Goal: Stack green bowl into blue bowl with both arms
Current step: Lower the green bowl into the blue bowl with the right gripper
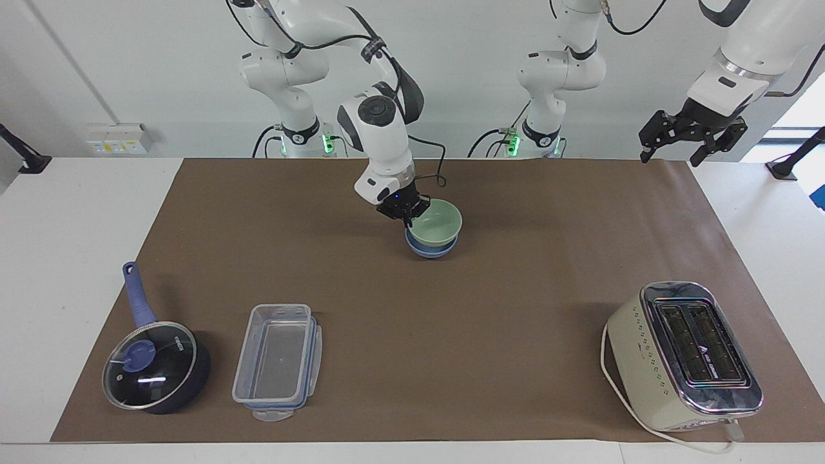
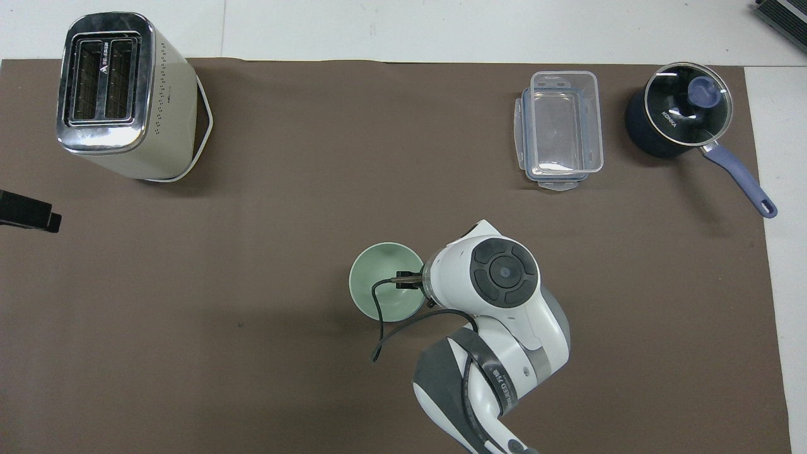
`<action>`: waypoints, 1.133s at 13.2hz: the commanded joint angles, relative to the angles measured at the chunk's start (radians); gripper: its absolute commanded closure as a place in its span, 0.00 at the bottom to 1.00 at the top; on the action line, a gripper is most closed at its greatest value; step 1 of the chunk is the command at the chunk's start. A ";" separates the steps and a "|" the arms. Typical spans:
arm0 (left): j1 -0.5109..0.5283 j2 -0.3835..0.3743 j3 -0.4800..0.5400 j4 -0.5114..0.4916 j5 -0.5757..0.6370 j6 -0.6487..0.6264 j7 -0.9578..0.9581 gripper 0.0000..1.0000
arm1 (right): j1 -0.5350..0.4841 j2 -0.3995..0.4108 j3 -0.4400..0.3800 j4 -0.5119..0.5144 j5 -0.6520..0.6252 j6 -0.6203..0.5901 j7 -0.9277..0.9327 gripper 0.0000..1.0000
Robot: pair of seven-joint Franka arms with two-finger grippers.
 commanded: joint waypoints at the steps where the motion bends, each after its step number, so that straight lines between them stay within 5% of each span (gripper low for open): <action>1: 0.010 -0.015 -0.006 -0.009 0.011 -0.006 0.011 0.00 | -0.009 0.010 0.004 -0.012 -0.018 0.044 0.008 1.00; 15: 0.010 -0.015 -0.006 -0.009 0.011 -0.006 0.010 0.00 | -0.006 0.016 0.004 -0.043 -0.031 0.060 0.009 1.00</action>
